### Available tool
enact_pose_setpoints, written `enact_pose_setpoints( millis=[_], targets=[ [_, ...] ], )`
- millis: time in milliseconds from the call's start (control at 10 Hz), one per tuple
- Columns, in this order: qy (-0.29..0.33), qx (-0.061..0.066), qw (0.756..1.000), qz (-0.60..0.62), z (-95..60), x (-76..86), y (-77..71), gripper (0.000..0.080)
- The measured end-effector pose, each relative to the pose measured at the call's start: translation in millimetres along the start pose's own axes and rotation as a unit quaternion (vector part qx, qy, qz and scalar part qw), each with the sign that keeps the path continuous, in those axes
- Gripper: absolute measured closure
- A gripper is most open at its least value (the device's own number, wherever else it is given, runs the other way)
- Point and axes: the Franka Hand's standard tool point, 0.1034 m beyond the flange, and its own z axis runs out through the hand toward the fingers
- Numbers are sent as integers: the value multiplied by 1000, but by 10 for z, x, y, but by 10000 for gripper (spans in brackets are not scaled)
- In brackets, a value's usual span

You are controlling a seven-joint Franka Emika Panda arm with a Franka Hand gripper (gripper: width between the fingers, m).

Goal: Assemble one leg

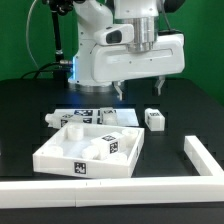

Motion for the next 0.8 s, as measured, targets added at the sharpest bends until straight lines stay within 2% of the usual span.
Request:
enact_pose_setpoints(
  millis=[300,400,500,600,700,800],
  targets=[
    [0,0,1000,-1,6,-8,-2,150],
    [-1,-2,999,-36,9,-13,38,150],
    [-2,-7,997,-76,9,-19,144,150],
    [-4,-10,991,-133,-11,46,317,150],
    [-1,-13,983,-184,13,177,573,150],
    [-3,-13,976,-216,83,271,718,150]
  ],
)
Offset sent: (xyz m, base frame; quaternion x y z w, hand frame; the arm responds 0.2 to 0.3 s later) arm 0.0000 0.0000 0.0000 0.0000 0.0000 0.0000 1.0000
